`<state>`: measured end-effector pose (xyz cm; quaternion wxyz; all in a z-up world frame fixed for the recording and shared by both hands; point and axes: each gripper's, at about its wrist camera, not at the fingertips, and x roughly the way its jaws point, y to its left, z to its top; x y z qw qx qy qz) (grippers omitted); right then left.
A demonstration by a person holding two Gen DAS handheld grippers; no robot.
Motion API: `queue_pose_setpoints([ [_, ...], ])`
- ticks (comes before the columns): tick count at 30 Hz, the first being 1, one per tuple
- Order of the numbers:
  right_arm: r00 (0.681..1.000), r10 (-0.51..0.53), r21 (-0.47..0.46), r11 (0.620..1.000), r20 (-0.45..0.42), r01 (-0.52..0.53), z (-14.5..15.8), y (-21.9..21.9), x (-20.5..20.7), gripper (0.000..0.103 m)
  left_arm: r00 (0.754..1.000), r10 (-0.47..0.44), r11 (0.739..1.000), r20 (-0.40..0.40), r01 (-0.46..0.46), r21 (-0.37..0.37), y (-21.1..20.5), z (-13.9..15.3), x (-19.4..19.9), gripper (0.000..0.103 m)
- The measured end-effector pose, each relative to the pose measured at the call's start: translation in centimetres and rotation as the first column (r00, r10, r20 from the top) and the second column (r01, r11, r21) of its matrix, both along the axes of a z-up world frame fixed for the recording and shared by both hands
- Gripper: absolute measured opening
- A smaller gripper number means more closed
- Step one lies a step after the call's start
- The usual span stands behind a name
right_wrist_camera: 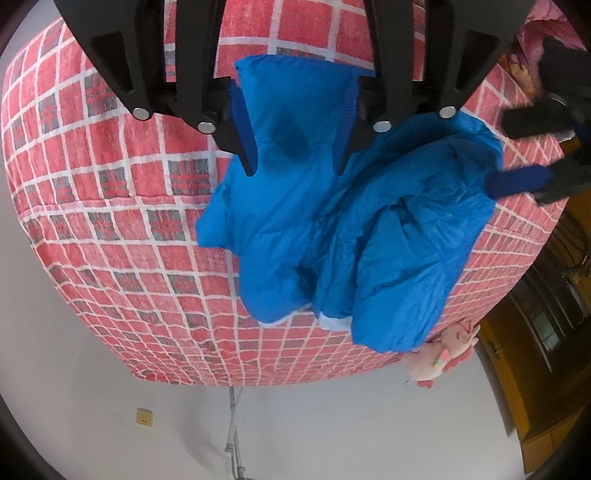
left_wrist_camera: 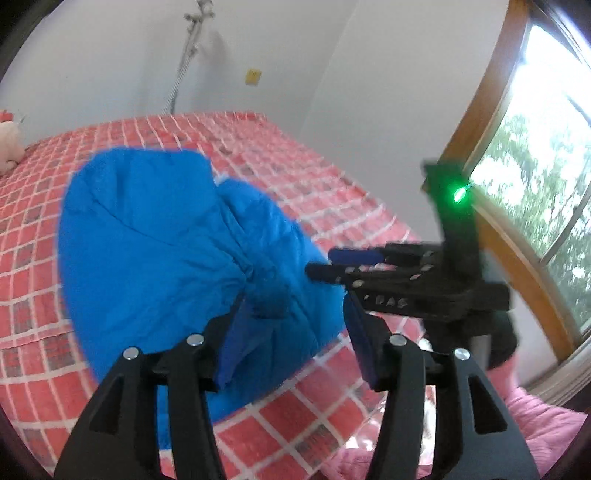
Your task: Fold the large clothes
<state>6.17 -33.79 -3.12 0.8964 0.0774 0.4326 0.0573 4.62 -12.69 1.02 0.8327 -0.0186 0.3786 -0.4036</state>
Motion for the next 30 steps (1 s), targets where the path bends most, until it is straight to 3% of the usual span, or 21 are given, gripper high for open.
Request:
queue_pose_setpoints([
  [4,0.999,0.003,0.021,1.000,0.048,-0.004,1.7,0.2,-0.1,0.071,0.980,0.171,0.984,0.098,-0.174,0.031,3.1,1.5,0.6,0.053],
  [6,0.997,0.007,0.021,1.000,0.073,-0.008,2.8,0.4,0.1,0.077,0.942,0.298,0.944,0.152,-0.314,0.098,4.6,1.3,1.9,0.053],
  [9,0.996,0.041,0.051,0.998,0.079,-0.045,3.9,0.8,1.0,0.082,0.904,0.383,0.898,0.188,-0.412,0.152,6.1,0.5,3.4,0.053],
  [13,0.996,0.084,0.123,0.989,0.016,-0.086,3.8,1.2,3.6,0.086,0.906,0.403,0.888,0.130,-0.421,0.184,6.2,-1.4,5.3,0.053],
  [16,0.994,0.100,0.153,0.984,-0.048,-0.092,2.7,2.0,5.8,0.086,0.899,0.417,0.873,0.134,-0.437,0.216,6.3,-2.3,6.2,0.054],
  [22,0.969,0.157,0.258,0.960,-0.190,-0.106,-0.7,3.5,9.5,0.088,0.914,0.396,0.889,0.093,-0.406,0.211,5.9,-3.7,7.2,0.054],
  [26,0.957,0.179,0.304,0.947,-0.227,-0.105,-1.8,4.0,11.0,0.089,0.917,0.388,0.895,0.096,-0.400,0.198,6.0,-4.1,7.6,0.056],
  [29,0.962,0.183,0.275,0.954,-0.205,-0.123,-1.6,5.0,11.6,0.081,0.917,0.389,0.897,0.084,-0.398,0.191,6.1,-4.5,7.9,0.056],
  [30,0.962,0.190,0.264,0.955,-0.195,-0.135,-1.4,5.4,11.7,0.070,0.917,0.391,0.897,0.083,-0.400,0.191,6.1,-4.5,8.0,0.056],
])
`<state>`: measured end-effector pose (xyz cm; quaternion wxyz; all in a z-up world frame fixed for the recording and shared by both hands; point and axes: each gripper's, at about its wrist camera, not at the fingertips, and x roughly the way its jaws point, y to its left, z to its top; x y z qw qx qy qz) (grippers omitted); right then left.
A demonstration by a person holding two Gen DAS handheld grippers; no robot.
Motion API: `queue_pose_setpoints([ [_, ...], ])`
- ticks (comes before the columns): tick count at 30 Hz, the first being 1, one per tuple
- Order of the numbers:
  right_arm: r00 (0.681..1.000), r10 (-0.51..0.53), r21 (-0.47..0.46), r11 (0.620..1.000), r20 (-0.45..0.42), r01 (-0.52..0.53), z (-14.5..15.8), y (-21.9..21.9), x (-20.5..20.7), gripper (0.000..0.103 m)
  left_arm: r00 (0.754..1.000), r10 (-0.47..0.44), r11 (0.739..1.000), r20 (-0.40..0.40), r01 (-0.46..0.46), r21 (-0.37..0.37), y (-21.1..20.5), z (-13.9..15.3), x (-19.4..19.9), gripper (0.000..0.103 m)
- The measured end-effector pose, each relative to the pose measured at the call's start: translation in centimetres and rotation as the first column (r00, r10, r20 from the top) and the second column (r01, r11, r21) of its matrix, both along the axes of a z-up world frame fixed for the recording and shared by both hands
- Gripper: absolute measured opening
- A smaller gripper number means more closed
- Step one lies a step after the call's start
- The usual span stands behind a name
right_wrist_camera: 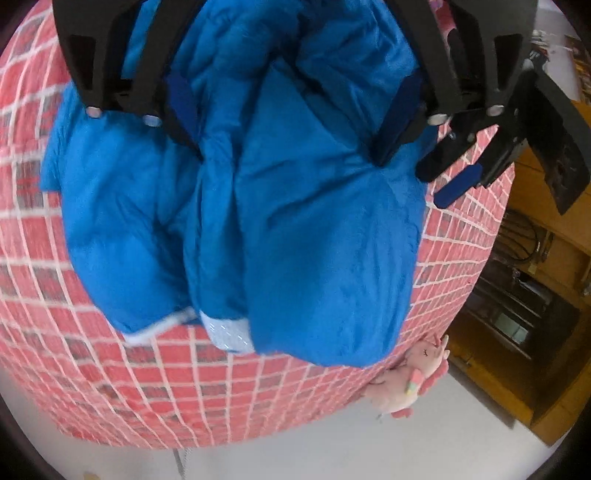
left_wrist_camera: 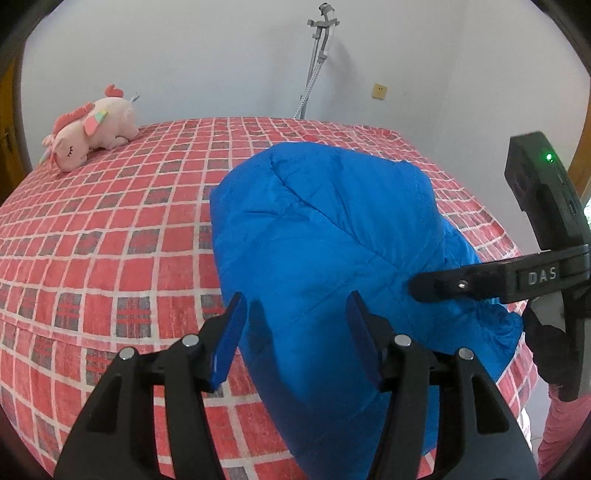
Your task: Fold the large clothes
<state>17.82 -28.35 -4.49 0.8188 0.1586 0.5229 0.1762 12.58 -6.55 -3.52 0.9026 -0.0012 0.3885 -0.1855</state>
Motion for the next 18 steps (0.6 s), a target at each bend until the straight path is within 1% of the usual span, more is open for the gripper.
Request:
queue_pose_setpoints([
  [1,1.000,0.009,-0.014,1.000,0.019,-0.008,0.2,0.3,0.0,0.057,1.000,0.001,1.000,-0.003,-0.001,-0.002,0.1,0.0,0.0,0.056],
  [2,0.999,0.021,-0.019,1.000,0.043,-0.020,0.6,0.7,0.0,0.050,1.000,-0.001,1.000,-0.009,0.001,-0.010,0.2,-0.1,0.1,0.056],
  [3,0.997,0.031,-0.026,0.999,0.065,-0.030,0.9,1.0,-0.1,0.039,1.000,-0.003,1.000,-0.013,0.003,-0.017,0.3,0.0,0.1,0.056],
  [4,0.995,0.045,-0.039,0.998,0.087,-0.041,1.4,1.3,-0.2,0.032,1.000,-0.001,1.000,-0.016,0.000,-0.021,0.5,0.0,0.1,0.056],
  [7,0.988,0.076,-0.094,0.994,0.133,-0.064,2.7,2.1,-1.0,0.025,1.000,0.019,0.999,-0.016,-0.020,-0.043,1.1,0.5,-0.1,0.056],
  [9,0.984,0.089,-0.114,0.991,0.156,-0.071,3.4,2.4,-1.4,0.023,1.000,0.028,0.998,-0.011,-0.028,-0.059,1.4,1.0,-0.4,0.056],
  [13,0.972,0.102,-0.124,0.989,0.210,-0.077,5.5,2.4,-2.6,0.020,0.999,0.040,0.996,0.027,-0.038,-0.078,1.7,2.5,-1.3,0.056],
  [18,0.950,0.077,-0.124,0.991,0.301,-0.041,8.4,1.0,-5.0,0.019,0.998,0.005,0.996,0.069,0.001,-0.085,0.1,4.2,-2.5,0.056],
])
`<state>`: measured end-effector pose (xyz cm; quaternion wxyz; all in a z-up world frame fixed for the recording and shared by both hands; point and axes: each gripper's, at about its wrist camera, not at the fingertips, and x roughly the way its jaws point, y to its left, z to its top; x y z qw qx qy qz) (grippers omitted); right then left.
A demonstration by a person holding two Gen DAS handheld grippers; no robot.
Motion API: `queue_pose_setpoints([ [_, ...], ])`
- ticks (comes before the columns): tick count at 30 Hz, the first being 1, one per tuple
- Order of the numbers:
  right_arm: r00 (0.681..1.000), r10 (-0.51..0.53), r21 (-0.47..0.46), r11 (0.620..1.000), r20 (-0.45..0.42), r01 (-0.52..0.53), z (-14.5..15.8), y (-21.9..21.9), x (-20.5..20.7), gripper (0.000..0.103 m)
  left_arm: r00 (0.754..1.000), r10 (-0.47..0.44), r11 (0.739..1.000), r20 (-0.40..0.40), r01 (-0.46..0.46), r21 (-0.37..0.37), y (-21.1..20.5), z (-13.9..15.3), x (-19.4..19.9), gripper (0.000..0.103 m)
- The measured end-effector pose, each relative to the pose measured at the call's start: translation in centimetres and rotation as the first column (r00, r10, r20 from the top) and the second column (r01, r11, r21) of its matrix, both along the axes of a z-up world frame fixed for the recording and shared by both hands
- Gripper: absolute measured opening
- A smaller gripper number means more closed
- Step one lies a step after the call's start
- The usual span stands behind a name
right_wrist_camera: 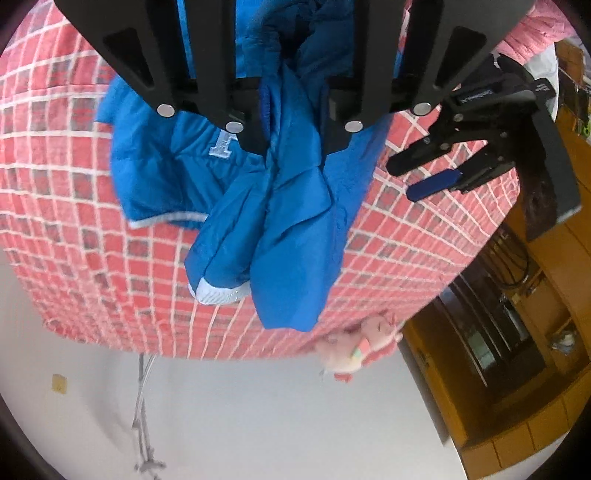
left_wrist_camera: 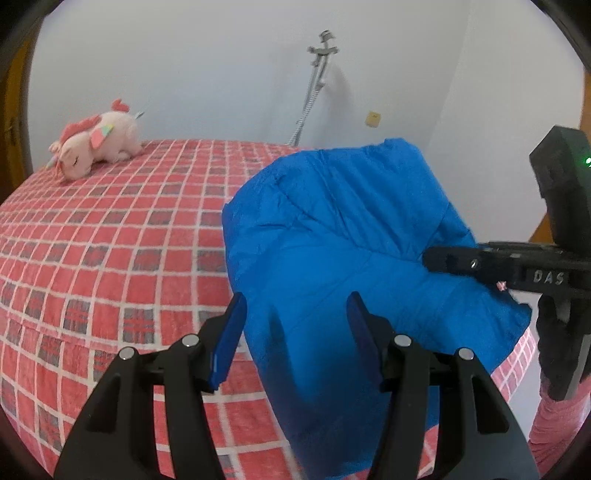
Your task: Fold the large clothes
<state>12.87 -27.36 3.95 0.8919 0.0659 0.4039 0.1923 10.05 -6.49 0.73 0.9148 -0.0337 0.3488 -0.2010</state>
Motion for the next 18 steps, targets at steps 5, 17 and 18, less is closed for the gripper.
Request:
queue_pose_setpoints([
  [5,0.995,-0.085,0.014,0.996,0.048,0.084,1.5,-3.8,-2.5,0.019,0.997,-0.071,0.997,0.019,0.071,0.024,-3.3,0.5,-0.6,0.056],
  [17,0.970,-0.232,0.045,0.971,-0.067,0.235,-5.2,-12.0,-6.1,0.019,0.974,-0.215,0.969,-0.065,0.222,0.112,-9.7,-3.4,-0.2,0.056],
  [18,0.969,-0.235,0.046,0.970,-0.071,0.239,-5.8,-12.3,-6.4,0.019,0.972,-0.222,0.966,-0.072,0.229,0.118,-9.9,-3.8,-0.3,0.056],
])
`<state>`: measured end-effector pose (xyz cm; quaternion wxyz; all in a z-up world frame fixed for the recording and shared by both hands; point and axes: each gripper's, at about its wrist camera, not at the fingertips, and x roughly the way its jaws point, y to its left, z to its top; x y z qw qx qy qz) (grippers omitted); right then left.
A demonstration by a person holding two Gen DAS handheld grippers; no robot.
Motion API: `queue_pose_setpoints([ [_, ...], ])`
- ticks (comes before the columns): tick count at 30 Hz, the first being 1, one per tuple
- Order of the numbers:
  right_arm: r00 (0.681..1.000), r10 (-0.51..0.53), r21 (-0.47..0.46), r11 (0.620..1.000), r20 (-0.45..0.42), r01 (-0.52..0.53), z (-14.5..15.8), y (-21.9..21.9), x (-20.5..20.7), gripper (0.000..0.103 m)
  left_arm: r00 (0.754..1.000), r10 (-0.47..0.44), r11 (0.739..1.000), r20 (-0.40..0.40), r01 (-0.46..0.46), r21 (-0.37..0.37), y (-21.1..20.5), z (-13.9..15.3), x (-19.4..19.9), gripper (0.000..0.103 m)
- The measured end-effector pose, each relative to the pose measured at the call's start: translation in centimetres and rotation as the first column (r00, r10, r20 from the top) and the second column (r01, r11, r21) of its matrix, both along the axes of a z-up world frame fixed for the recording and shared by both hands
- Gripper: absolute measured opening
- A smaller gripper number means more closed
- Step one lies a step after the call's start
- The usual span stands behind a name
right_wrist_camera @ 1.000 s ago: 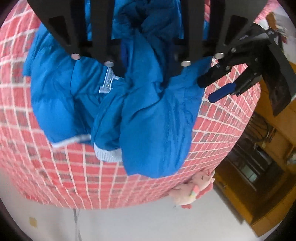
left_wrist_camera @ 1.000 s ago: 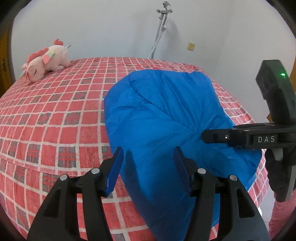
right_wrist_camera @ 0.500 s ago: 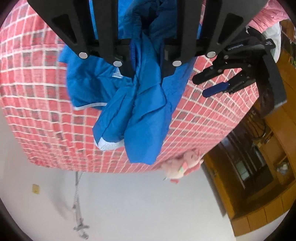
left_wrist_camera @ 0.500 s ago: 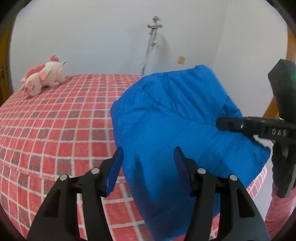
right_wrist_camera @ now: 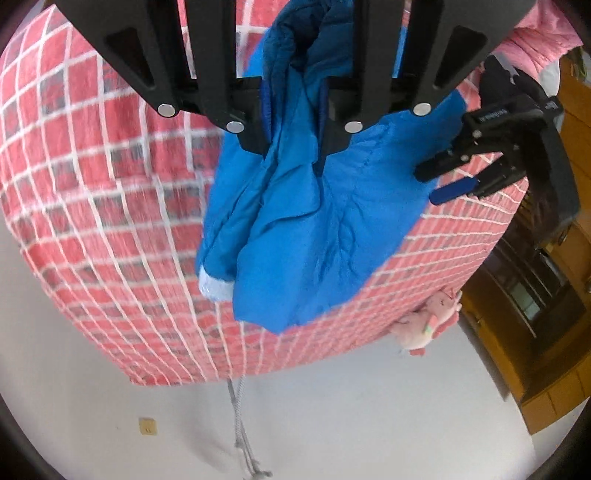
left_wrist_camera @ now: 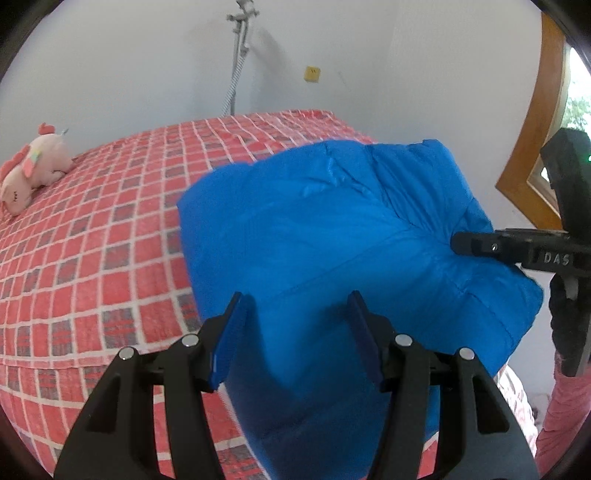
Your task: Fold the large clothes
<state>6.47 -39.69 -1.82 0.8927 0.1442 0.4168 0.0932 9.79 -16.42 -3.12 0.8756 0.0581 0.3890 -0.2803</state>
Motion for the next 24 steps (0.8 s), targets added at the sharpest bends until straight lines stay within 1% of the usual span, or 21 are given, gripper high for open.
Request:
queue_pose_setpoints([
  [5,0.999,-0.019,-0.024,1.000,-0.035,0.019,-4.0,0.0,-0.3,0.023,1.000,-0.025,0.999,0.005,0.025,0.042,-0.8,-1.5,-0.4,0.056],
  [8,0.998,-0.048,0.019,0.999,-0.035,0.048,-5.9,-0.5,-0.4,0.025,0.999,-0.021,0.998,0.025,0.020,0.063,-1.3,-2.3,-0.7,0.056],
  [12,0.996,-0.083,0.037,0.996,-0.013,0.084,-6.8,-0.5,-0.8,0.027,0.999,0.003,0.998,0.046,-0.006,0.069,-1.8,-3.0,-0.6,0.057],
  [15,0.995,-0.102,0.051,0.993,-0.003,0.102,-6.8,-0.5,-1.0,0.028,0.999,0.015,0.998,0.044,-0.017,0.064,-1.8,-3.0,-0.3,0.057],
  [17,0.995,-0.103,0.039,0.994,0.003,0.102,-6.3,-0.4,-1.1,0.032,0.999,0.023,0.998,0.039,-0.025,0.062,-1.8,-2.8,-0.4,0.057],
  [18,0.994,-0.106,0.034,0.994,0.003,0.106,-6.0,-0.5,-1.1,0.036,0.999,0.028,0.998,0.035,-0.030,0.060,-1.7,-2.6,-0.4,0.057],
  [19,0.993,-0.115,0.029,0.993,0.001,0.115,-5.4,-0.6,-1.3,0.039,0.999,0.029,0.998,0.027,-0.031,0.059,-1.5,-2.2,-0.4,0.056],
  [21,0.992,-0.124,-0.003,0.992,0.010,0.124,-3.9,-0.6,-1.9,0.042,1.000,0.020,0.999,0.009,-0.021,0.049,-1.2,-1.4,-0.7,0.055],
  [22,0.990,-0.135,-0.015,0.991,0.027,0.136,-3.1,-0.6,-2.2,0.042,1.000,0.013,0.999,-0.004,-0.013,0.031,-0.8,-0.7,-0.6,0.055],
  [24,0.985,-0.160,-0.046,0.985,0.067,0.163,-1.1,-0.5,-2.8,0.042,1.000,0.013,1.000,-0.005,-0.013,0.008,-0.2,0.4,-0.2,0.055],
])
